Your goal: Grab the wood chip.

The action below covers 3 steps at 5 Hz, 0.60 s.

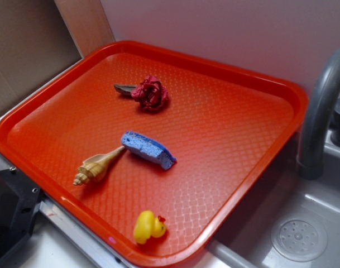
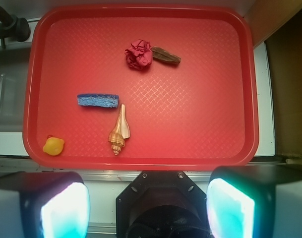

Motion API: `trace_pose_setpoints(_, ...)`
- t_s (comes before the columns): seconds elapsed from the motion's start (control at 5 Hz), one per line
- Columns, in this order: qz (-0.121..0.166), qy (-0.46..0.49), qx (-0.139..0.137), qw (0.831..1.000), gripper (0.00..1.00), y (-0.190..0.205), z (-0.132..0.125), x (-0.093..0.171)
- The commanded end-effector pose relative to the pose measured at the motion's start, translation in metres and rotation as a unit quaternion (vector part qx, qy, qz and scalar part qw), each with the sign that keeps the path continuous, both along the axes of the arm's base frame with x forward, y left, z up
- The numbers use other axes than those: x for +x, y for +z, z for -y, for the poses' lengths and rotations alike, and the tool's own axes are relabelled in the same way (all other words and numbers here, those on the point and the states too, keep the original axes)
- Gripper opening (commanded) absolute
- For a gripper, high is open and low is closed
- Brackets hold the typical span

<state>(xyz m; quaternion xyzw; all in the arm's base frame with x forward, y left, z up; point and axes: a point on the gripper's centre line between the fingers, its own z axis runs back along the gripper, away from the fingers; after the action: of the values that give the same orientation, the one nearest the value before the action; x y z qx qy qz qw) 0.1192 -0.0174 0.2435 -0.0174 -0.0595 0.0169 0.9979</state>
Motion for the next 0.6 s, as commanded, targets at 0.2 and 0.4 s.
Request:
trace_pose_setpoints(0.2, 0.032, -0.061, 0.012, 0.998, 1.0, -0.015, -0.015, 0.036)
trace_pose_setpoints(0.4, 0.072, -0.118, 0.045, 0.989, 1.0, -0.022, -0.015, 0.062)
